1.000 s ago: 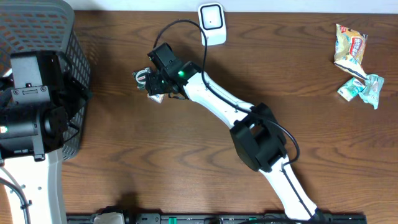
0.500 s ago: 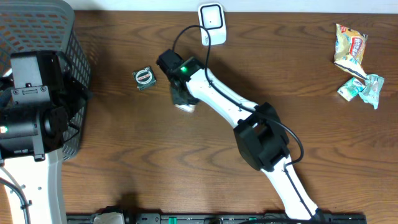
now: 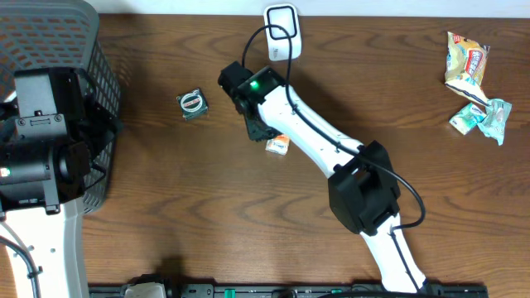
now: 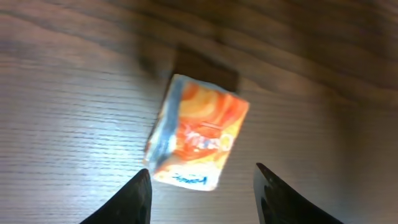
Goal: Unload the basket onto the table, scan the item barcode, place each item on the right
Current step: 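Grasp the orange tissue packet with the right gripper and lift it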
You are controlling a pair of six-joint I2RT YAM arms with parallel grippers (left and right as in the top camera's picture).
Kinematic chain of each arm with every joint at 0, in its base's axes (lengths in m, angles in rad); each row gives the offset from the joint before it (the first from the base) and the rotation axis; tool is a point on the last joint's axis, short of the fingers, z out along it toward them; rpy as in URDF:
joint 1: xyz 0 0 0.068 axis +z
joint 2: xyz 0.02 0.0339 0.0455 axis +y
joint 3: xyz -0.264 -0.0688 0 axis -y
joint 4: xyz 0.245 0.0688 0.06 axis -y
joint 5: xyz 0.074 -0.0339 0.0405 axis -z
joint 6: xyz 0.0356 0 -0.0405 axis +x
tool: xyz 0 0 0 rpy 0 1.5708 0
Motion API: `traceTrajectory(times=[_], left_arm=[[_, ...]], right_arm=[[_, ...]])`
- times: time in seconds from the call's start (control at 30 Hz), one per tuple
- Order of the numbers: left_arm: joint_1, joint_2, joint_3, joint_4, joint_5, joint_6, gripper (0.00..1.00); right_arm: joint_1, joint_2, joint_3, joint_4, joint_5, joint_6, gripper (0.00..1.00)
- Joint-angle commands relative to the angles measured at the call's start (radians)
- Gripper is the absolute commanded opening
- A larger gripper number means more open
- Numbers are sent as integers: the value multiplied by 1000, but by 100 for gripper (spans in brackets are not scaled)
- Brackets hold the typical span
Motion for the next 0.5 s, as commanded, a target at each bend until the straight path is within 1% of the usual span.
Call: traceTrajectory(times=[0.0, 0.17, 0.27, 0.33, 0.4, 0.43, 0.47], left_arm=[[5, 1, -5, -3, -10, -16, 98], [5, 1, -5, -3, -10, -16, 97], [5, 1, -5, -3, -10, -16, 98], [5, 1, -5, -3, -10, -16, 98], [5, 1, -5, -3, -10, -16, 98], [5, 1, -5, -3, -10, -16, 97], [5, 1, -5, -3, -10, -16, 98]], right_arm=[[8, 62, -7, 6, 24, 28, 47], [7, 119, -7, 8, 24, 34, 45], [8, 146, -7, 7, 23, 34, 37], [10, 150, -7, 1, 21, 34, 23], [10, 150, -6, -2, 8, 26, 3], [7, 145, -5, -4, -1, 8, 1], [0, 135, -3, -8, -7, -2, 1]])
